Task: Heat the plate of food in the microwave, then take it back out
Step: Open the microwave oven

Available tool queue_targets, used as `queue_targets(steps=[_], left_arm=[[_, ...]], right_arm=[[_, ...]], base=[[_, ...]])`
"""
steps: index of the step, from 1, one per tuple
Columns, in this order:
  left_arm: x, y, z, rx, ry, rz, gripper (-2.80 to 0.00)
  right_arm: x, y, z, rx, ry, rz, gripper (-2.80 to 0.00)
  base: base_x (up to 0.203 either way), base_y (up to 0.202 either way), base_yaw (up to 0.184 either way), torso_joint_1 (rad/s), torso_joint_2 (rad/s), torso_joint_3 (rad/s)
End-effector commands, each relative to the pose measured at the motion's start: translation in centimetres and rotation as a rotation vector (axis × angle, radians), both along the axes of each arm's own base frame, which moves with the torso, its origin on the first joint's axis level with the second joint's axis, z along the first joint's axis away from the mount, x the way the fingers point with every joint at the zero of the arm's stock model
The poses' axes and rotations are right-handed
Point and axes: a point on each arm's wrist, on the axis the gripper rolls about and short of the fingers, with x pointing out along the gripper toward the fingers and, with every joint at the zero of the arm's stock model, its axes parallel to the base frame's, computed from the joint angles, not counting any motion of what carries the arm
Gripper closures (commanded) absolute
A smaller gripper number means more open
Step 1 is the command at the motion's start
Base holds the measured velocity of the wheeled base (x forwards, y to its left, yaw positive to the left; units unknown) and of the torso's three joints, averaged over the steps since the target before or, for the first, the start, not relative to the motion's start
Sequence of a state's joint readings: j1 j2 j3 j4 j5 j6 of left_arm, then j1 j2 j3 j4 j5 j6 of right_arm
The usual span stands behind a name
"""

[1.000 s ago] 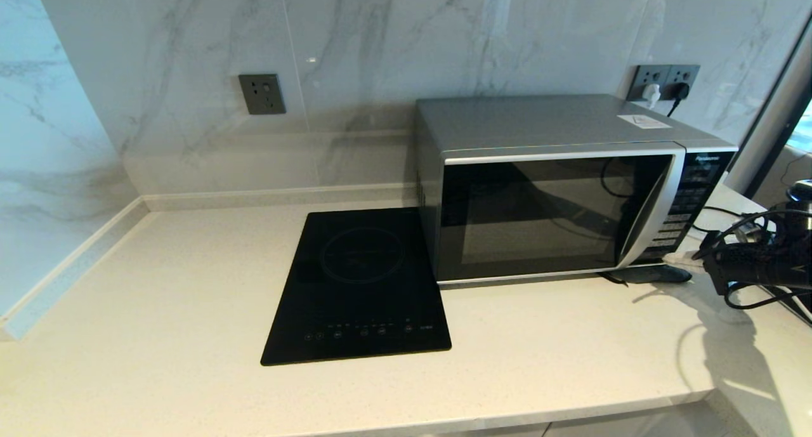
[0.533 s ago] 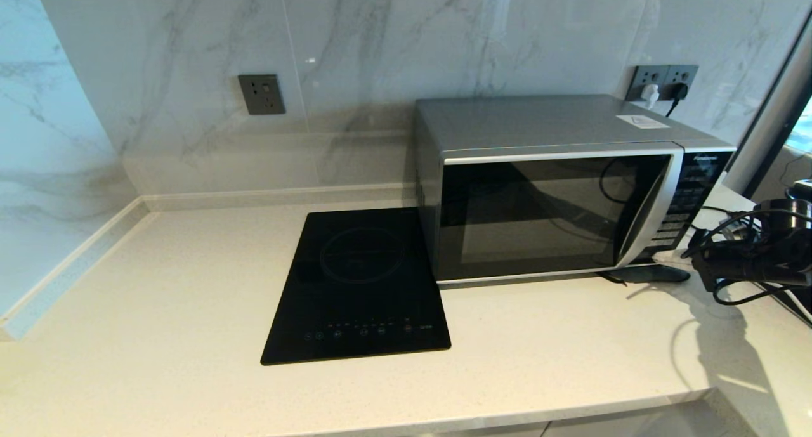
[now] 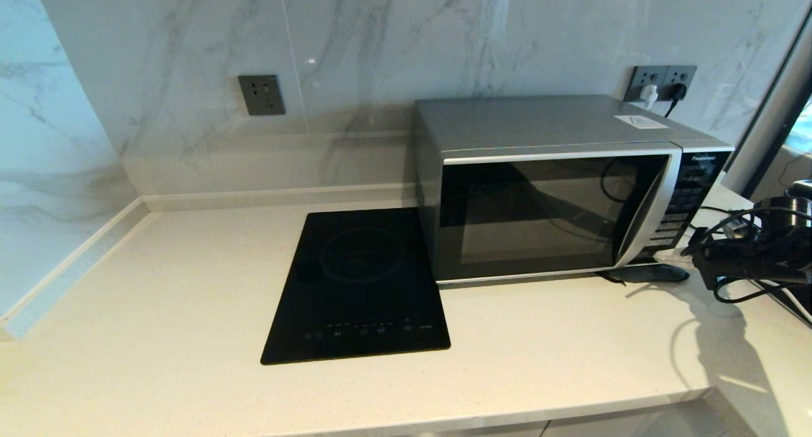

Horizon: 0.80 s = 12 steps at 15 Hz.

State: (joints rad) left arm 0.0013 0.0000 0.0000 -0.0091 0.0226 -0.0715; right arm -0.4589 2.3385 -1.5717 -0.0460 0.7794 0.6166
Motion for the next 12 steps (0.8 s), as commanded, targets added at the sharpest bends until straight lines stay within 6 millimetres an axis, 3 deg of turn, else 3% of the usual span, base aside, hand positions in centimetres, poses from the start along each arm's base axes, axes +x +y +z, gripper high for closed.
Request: queue_targets(steps=[1, 5, 12], left_arm=[[0.0, 0.0, 0.0, -0.001, 0.001, 0.001, 0.0], [0.0, 0.0, 0.0, -0.001, 0.001, 0.001, 0.0], [0.0, 0.0, 0.0, -0.001, 0.001, 0.001, 0.0]], right_arm=[[-1.2, 0.5, 1.6, 0.004, -0.012, 0.006, 0.0], [-4.7, 2.4, 4.2, 0.0, -0.016, 0.025, 0.0], [-13.6, 8.2, 11.4, -0.169, -0.057, -0.064, 0.0]], base=[[0.0, 0.0, 0.0, 0.0, 0.0, 0.0], [0.0, 0.0, 0.0, 0.0, 0.0, 0.0], [0.0, 0.0, 0.0, 0.0, 0.0, 0.0]])
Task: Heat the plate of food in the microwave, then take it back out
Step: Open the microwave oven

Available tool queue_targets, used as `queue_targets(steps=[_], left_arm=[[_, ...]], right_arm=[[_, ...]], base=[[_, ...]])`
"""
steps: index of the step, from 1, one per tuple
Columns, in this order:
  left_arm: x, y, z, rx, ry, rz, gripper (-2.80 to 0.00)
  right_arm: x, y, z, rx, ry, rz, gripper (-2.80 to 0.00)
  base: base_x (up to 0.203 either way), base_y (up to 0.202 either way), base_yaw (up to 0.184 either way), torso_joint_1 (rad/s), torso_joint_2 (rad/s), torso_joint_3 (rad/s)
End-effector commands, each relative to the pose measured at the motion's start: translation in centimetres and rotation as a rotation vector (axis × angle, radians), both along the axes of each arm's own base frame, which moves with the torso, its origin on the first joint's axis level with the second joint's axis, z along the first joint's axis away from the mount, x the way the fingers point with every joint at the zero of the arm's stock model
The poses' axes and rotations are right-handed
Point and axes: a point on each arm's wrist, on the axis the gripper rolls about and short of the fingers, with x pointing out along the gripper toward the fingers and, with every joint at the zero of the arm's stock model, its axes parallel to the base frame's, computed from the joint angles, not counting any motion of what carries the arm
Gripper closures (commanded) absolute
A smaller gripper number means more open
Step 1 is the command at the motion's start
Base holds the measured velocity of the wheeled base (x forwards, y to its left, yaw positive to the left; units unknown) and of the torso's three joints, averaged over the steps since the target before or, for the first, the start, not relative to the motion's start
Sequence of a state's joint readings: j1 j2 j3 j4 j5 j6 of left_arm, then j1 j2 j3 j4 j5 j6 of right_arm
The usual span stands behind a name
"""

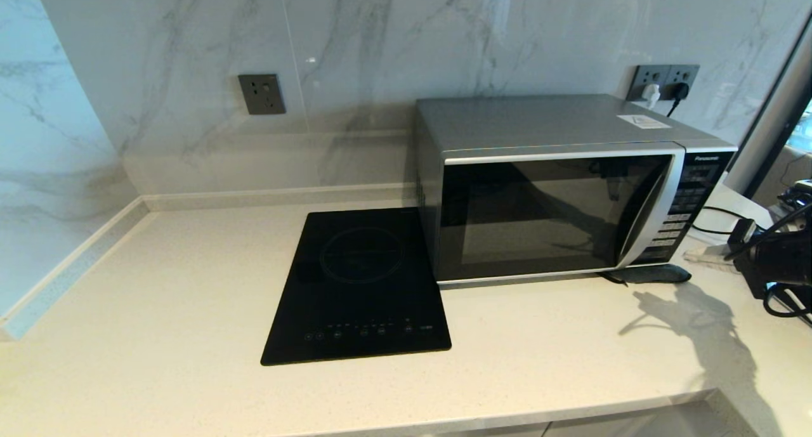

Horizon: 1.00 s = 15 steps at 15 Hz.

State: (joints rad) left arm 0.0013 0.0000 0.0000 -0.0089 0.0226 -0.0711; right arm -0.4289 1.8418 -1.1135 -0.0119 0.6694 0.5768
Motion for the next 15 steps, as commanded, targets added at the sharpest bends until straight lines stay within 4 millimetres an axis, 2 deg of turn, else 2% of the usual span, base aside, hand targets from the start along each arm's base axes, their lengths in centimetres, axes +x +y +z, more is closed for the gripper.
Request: queue_targets(steps=[1, 5, 7, 9, 12, 15], left_arm=[[0.0, 0.0, 0.0, -0.001, 0.001, 0.001, 0.0], [0.0, 0.0, 0.0, -0.001, 0.001, 0.001, 0.0], [0.0, 0.0, 0.0, -0.001, 0.001, 0.001, 0.0], [0.0, 0.0, 0.0, -0.001, 0.001, 0.001, 0.0], [0.0, 0.0, 0.0, -0.001, 0.001, 0.001, 0.0], [0.0, 0.0, 0.0, -0.001, 0.001, 0.001, 0.0]], right_arm=[[-4.1, 3.2, 4.2, -0.121, -0.069, -0.06, 0.0], [-9.0, 8.8, 8.1, -0.369, -0.154, -0.187, 0.0], [-12.7, 10.8, 10.1, -0.462, -0.22, -0.211, 0.0], [-16.9, 11.7, 11.3, -0.516, -0.277, -0.224, 0.0], [-23.7, 12.3, 11.4, -0.601, -0.386, -0.24, 0.0], [-30.1, 12.3, 9.2, -0.714, -0.508, -0.262, 0.0]], base=[[0.0, 0.0, 0.0, 0.0, 0.0, 0.0], [0.0, 0.0, 0.0, 0.0, 0.0, 0.0], [0.0, 0.0, 0.0, 0.0, 0.0, 0.0], [0.0, 0.0, 0.0, 0.0, 0.0, 0.0], [0.0, 0.0, 0.0, 0.0, 0.0, 0.0], [0.0, 0.0, 0.0, 0.0, 0.0, 0.0]])
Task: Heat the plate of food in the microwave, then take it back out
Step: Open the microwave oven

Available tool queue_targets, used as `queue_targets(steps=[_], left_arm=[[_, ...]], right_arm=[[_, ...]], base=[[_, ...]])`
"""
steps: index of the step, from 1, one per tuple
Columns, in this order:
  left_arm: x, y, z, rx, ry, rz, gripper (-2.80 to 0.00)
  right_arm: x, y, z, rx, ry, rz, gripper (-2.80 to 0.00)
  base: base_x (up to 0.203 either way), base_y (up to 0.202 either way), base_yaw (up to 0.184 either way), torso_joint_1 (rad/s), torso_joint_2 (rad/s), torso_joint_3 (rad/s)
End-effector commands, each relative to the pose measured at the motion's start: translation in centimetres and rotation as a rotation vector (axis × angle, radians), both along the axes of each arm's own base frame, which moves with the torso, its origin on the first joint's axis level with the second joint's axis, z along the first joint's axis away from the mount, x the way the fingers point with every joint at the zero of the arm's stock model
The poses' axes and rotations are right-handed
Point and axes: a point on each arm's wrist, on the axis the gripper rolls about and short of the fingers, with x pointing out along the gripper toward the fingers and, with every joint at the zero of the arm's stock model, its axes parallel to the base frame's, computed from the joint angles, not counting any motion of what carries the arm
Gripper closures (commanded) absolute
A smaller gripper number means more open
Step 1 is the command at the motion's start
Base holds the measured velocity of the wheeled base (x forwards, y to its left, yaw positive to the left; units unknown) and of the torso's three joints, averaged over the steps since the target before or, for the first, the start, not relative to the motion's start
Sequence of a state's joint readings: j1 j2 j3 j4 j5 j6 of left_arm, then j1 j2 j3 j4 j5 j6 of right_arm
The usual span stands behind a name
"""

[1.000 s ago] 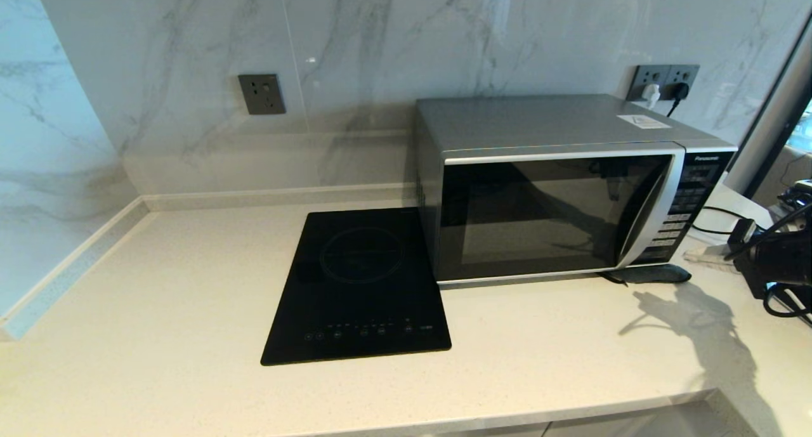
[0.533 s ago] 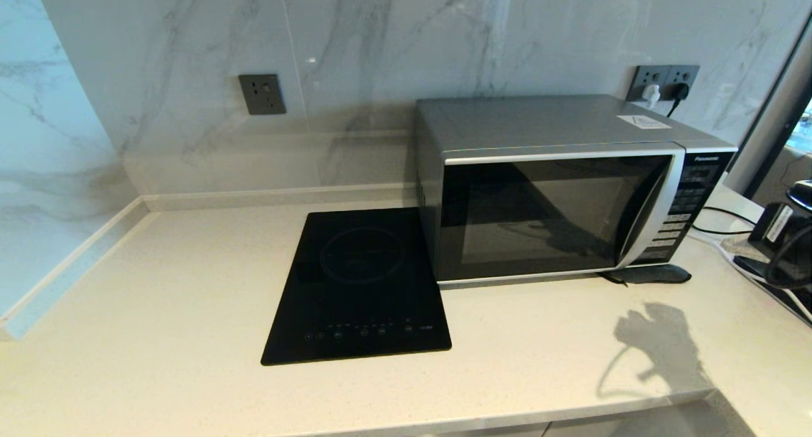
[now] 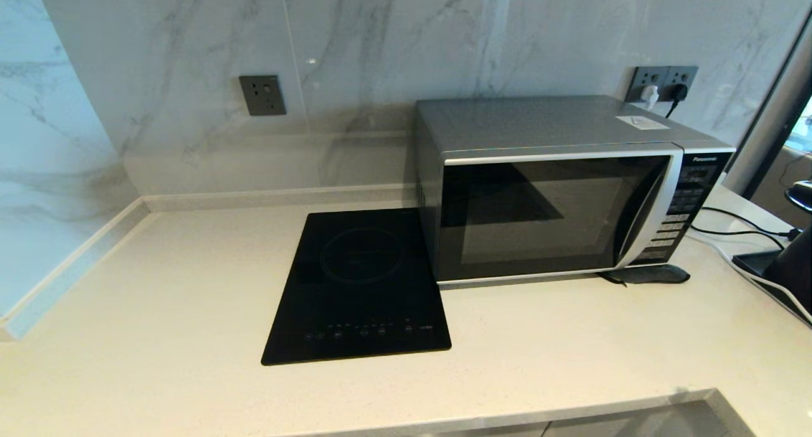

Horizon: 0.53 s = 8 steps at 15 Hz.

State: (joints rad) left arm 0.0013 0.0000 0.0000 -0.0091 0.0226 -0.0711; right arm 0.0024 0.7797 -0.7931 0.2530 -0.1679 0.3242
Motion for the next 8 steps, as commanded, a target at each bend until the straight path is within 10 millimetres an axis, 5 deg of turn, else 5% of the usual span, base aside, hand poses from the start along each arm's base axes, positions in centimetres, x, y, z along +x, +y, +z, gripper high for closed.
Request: queue_targets(steps=[1, 5, 8], left_arm=[[0.0, 0.0, 0.0, -0.001, 0.001, 0.001, 0.0], [0.0, 0.0, 0.0, -0.001, 0.001, 0.001, 0.0], [0.0, 0.0, 0.0, -0.001, 0.001, 0.001, 0.0]], right_arm=[[-6.7, -0.1, -1.7, -0.065, -0.175, -0.001, 0.0], [-11.2, -0.3, -5.6, -0.116, -0.177, -0.016, 0.0], [-12.8, -0.1, -8.1, -0.148, -0.192, -0.039, 0.0]], base=[[0.0, 0.0, 0.0, 0.0, 0.0, 0.0], [0.0, 0.0, 0.0, 0.0, 0.0, 0.0], [0.0, 0.0, 0.0, 0.0, 0.0, 0.0]])
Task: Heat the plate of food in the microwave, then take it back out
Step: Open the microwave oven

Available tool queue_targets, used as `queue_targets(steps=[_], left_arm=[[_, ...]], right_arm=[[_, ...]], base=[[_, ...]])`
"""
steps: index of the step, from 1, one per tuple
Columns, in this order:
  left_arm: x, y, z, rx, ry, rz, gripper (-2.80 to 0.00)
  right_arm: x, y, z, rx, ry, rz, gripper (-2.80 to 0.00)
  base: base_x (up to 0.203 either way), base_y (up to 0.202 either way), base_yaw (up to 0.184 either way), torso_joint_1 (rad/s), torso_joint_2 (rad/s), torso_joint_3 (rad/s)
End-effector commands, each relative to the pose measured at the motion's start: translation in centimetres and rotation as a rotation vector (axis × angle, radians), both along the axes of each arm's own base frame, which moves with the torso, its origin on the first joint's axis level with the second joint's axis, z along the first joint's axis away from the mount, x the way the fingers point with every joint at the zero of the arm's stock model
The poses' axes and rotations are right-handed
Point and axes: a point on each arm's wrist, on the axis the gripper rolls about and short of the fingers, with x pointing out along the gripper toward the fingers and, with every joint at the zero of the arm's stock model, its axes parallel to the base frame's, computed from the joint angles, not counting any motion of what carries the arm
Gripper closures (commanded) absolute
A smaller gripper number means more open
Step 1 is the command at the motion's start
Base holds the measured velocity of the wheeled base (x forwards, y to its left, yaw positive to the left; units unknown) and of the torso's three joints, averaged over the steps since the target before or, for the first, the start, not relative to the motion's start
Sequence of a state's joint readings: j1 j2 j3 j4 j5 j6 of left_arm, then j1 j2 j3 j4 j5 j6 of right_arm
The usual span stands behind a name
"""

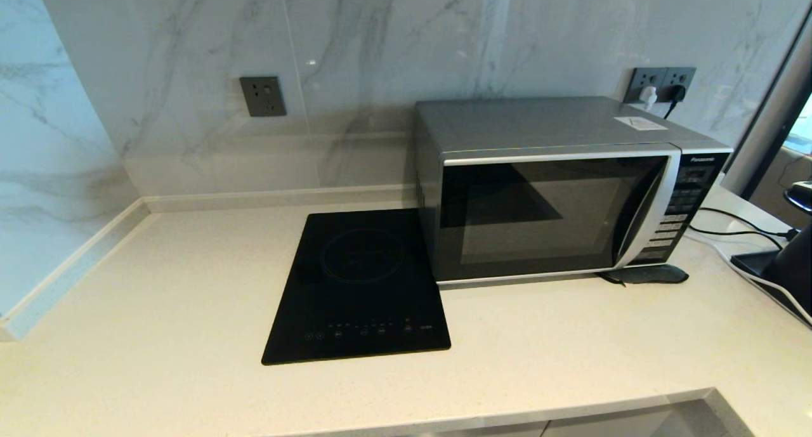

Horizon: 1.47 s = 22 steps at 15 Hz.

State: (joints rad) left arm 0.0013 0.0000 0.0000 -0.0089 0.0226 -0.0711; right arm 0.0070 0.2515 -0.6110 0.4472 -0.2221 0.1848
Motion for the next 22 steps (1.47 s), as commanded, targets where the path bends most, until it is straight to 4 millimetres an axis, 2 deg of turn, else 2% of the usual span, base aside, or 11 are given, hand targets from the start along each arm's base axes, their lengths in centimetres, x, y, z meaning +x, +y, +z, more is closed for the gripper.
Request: queue_targets(steps=[1, 3, 7, 11, 14, 18, 22], left_arm=[[0.0, 0.0, 0.0, -0.001, 0.001, 0.001, 0.0], [0.0, 0.0, 0.0, -0.001, 0.001, 0.001, 0.0], [0.0, 0.0, 0.0, -0.001, 0.001, 0.001, 0.0], [0.0, 0.0, 0.0, -0.001, 0.001, 0.001, 0.0], [0.0, 0.0, 0.0, -0.001, 0.001, 0.001, 0.0], [0.0, 0.0, 0.0, -0.001, 0.001, 0.001, 0.0], [0.0, 0.0, 0.0, -0.001, 0.001, 0.001, 0.0]], right_arm=[[-2.2, 0.0, -2.3, -0.022, -0.09, -0.008, 0.0], [-2.9, 0.0, -4.3, -0.07, -0.111, -0.008, 0.0], [-0.7, 0.0, -7.3, -0.091, -0.013, -0.04, 0.0], [1.8, 0.1, -11.3, -0.088, 0.034, 0.022, 0.0], [2.2, 0.4, -11.8, -0.091, 0.01, 0.159, 0.0], [2.9, 0.5, -12.3, -0.129, -0.069, 0.189, 0.0], [2.9, 0.4, -12.3, -0.026, -0.083, 0.172, 0.0]], base=[[0.0, 0.0, 0.0, 0.0, 0.0, 0.0], [0.0, 0.0, 0.0, 0.0, 0.0, 0.0], [0.0, 0.0, 0.0, 0.0, 0.0, 0.0], [0.0, 0.0, 0.0, 0.0, 0.0, 0.0], [0.0, 0.0, 0.0, 0.0, 0.0, 0.0], [0.0, 0.0, 0.0, 0.0, 0.0, 0.0], [0.0, 0.0, 0.0, 0.0, 0.0, 0.0]])
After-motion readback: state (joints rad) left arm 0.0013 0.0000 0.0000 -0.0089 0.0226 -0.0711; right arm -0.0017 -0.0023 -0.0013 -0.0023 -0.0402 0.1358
